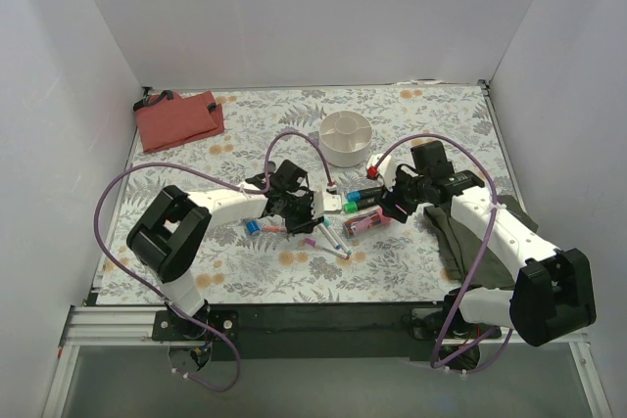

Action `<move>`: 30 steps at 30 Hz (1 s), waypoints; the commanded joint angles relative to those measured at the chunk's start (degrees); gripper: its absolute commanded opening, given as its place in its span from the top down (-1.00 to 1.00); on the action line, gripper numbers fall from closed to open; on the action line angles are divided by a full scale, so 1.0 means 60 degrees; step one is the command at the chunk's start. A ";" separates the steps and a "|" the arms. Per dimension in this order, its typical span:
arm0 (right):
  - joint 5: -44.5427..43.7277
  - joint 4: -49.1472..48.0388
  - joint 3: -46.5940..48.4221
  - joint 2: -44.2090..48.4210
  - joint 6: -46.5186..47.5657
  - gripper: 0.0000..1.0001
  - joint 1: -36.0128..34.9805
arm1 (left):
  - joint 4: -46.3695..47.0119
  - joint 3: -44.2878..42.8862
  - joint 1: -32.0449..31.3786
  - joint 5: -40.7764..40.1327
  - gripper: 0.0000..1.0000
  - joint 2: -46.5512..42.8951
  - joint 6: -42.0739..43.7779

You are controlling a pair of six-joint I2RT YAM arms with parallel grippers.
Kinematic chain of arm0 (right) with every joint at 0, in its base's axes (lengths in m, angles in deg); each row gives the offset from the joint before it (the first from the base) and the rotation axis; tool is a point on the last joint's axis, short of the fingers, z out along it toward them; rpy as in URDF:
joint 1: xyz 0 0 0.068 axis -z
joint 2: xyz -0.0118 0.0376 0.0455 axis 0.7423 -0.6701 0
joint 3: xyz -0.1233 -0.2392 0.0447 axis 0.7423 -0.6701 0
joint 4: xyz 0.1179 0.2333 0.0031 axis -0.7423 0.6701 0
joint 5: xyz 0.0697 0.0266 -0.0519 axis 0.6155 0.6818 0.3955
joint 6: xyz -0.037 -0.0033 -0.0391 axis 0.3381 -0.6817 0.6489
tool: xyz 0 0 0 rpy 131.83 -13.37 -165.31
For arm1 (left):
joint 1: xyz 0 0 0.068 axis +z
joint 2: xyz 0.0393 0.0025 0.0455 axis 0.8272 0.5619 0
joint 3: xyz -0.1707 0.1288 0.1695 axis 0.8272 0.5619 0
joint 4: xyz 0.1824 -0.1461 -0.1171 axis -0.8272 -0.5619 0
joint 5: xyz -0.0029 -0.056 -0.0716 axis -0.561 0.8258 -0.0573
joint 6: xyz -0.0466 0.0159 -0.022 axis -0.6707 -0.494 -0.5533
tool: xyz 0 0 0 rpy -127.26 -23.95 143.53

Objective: Sort the stationery into containers
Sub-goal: Pick up the pen from the center of the board, then place the pen in the storage box.

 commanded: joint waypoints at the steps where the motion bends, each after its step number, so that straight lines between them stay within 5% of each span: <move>1: -0.0016 -0.0284 -0.0075 0.0254 -0.0058 -0.29 0.0056 | 0.0270 0.0821 -0.0282 -0.0761 0.65 0.0056 0.0030; 4: -0.0133 -0.0269 -0.0090 0.0297 -0.0029 -0.29 0.0056 | 0.0241 0.0924 -0.0297 -0.0689 1.00 -0.0133 -0.0101; 12: -0.0192 -0.0254 0.0363 0.0123 0.0220 -0.29 0.0158 | -0.1456 -0.0669 0.0171 -0.0060 1.00 -0.1716 0.0206; 19: -0.0309 -0.0254 0.1023 -0.0566 0.0103 -0.28 0.0246 | -0.1928 -0.3803 0.1195 0.1109 1.00 -0.1235 -0.1077; 22: -0.0397 -0.0283 0.1242 -0.0786 0.0002 -0.28 0.0261 | -0.0161 -0.4584 0.1882 0.1668 1.00 -0.0692 -0.3434; 23: -0.0412 -0.0284 0.1316 -0.0844 -0.0072 -0.28 0.0261 | 0.1687 -0.4453 0.2089 0.1801 1.00 -0.0648 -0.4949; 27: -0.0470 -0.0386 0.1667 -0.1181 -0.0584 -0.27 0.0319 | 0.7232 -0.2684 0.2676 0.1905 1.00 -0.0268 -0.7213; 30: -0.0514 -0.0532 0.1873 -0.1386 -0.0965 -0.27 0.0334 | 0.9044 -0.3449 0.2691 0.1771 1.00 0.1047 -0.8227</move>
